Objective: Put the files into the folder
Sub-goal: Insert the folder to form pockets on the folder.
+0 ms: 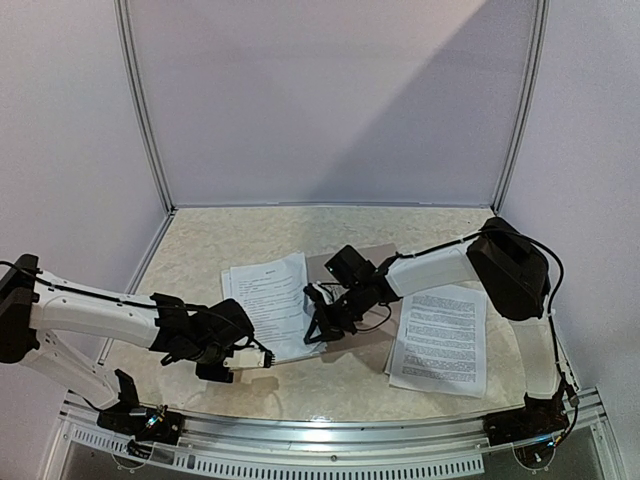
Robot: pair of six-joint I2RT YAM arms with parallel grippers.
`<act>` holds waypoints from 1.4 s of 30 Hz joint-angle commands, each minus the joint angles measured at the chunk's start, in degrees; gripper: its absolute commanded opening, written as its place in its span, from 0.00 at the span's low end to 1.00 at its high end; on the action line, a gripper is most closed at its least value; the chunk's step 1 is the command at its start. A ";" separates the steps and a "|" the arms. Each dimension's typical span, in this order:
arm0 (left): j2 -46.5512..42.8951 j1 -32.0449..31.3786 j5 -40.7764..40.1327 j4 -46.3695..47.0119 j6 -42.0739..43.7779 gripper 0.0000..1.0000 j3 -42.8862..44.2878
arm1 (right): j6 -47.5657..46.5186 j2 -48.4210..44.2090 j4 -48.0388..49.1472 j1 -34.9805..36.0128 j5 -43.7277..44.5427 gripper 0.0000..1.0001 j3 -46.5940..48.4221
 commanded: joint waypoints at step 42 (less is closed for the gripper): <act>18.37 21.41 9.63 -8.82 0.63 0.51 14.15 | 2.14 6.00 1.76 -3.11 1.33 0.00 11.13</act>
